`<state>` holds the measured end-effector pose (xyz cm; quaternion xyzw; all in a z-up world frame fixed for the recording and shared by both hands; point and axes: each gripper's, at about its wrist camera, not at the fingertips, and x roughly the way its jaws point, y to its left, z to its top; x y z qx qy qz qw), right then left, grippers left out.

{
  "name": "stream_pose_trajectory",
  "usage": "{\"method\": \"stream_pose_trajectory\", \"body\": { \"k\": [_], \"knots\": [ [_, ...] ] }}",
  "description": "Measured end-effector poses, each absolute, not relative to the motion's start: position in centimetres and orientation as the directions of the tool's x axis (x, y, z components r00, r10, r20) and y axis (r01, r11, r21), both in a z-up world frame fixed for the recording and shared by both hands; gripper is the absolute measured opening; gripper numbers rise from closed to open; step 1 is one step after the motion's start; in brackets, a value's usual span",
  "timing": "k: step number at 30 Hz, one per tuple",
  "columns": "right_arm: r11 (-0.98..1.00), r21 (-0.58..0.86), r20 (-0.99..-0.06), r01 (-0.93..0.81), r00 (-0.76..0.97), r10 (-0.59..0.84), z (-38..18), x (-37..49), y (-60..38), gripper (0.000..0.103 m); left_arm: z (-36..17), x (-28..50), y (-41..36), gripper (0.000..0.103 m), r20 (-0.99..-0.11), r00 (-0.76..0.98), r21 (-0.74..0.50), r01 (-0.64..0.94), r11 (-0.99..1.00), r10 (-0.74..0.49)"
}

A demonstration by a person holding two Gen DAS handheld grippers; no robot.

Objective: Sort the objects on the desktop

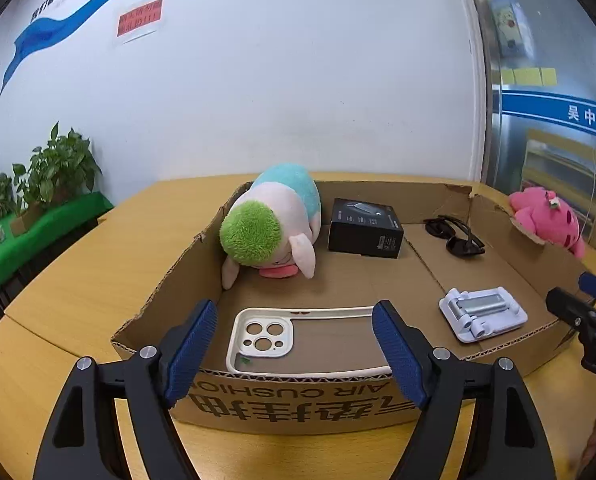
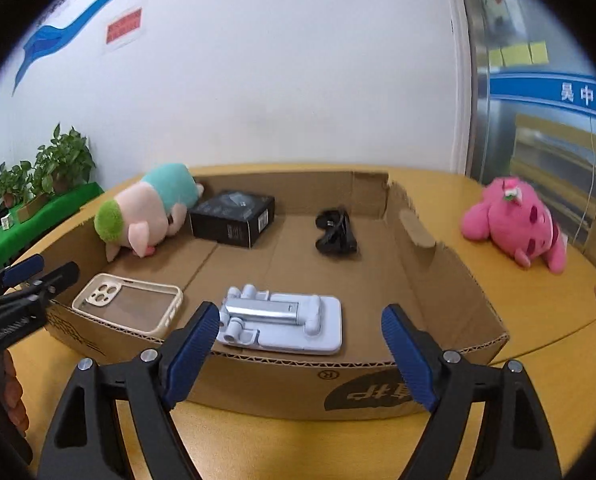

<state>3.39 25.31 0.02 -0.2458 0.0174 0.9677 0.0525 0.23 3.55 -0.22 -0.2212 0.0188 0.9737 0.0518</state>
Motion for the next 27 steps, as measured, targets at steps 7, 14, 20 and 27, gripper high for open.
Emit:
{"method": "stream_pose_trajectory", "body": {
  "k": [7,14,20,27],
  "knots": [
    [-0.994,-0.001,-0.419,-0.109,-0.903,0.099,-0.48,4.2,25.01,0.087,-0.23,0.53,4.11,0.094,-0.418,-0.907,0.043,-0.084,-0.996,0.058],
    [-0.998,0.012,-0.424,-0.064,-0.904,0.053,-0.48,3.83,24.99,0.103,-0.35,0.39,4.23,0.098,-0.42,-0.905,0.042,-0.093,-0.995,0.067],
    [-0.998,0.012,-0.423,-0.066,-0.905,0.055,-0.53,3.92,24.93,0.103,-0.4,0.36,4.34,0.1,-0.419,-0.904,0.042,-0.106,-0.993,0.079],
    [-0.998,0.012,-0.423,-0.065,-0.904,0.054,-0.52,3.85,24.94,0.103,-0.41,0.41,4.2,0.1,-0.419,-0.904,0.038,-0.108,-0.993,0.082]
  ]
}}
